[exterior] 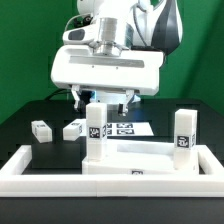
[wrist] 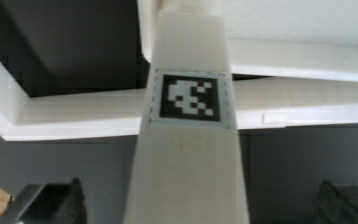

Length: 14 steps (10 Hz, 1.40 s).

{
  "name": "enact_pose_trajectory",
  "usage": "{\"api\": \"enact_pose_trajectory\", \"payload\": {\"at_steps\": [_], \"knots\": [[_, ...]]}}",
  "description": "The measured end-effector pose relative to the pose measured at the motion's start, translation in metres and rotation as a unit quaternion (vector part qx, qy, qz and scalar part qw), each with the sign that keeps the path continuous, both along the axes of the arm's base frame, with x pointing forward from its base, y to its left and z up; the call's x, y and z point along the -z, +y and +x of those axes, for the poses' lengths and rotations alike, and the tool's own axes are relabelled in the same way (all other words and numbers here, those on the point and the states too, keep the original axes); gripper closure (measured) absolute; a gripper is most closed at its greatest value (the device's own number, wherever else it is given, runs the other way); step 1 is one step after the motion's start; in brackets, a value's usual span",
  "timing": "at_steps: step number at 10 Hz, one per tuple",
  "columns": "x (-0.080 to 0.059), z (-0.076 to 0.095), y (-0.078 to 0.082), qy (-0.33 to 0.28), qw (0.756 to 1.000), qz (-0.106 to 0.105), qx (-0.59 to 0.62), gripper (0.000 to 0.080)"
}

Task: Assemble desk

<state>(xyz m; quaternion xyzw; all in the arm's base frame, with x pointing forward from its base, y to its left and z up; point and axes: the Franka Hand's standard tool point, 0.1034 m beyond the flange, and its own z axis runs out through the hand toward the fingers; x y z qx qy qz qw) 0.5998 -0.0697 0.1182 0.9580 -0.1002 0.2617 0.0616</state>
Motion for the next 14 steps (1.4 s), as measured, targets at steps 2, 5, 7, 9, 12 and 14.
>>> {"api": "enact_pose_trajectory", "payload": {"at_steps": [2, 5, 7, 9, 12, 14], "knots": [[-0.010, 0.000, -0.007, 0.050, 0.998, 0.039, 0.015, 0.0150], [-0.010, 0.001, -0.008, 0.161, 0.981, 0.103, 0.032, 0.0150], [-0.010, 0.017, -0.005, 0.238, 0.961, 0.136, 0.043, 0.0150], [-0.005, 0.020, -0.006, 0.240, 0.960, 0.137, 0.048, 0.0150], [0.008, 0.013, -0.003, 0.243, 0.960, 0.133, 0.050, 0.0150], [0.008, 0.014, -0.003, 0.242, 0.959, 0.136, 0.064, 0.0280]]}}
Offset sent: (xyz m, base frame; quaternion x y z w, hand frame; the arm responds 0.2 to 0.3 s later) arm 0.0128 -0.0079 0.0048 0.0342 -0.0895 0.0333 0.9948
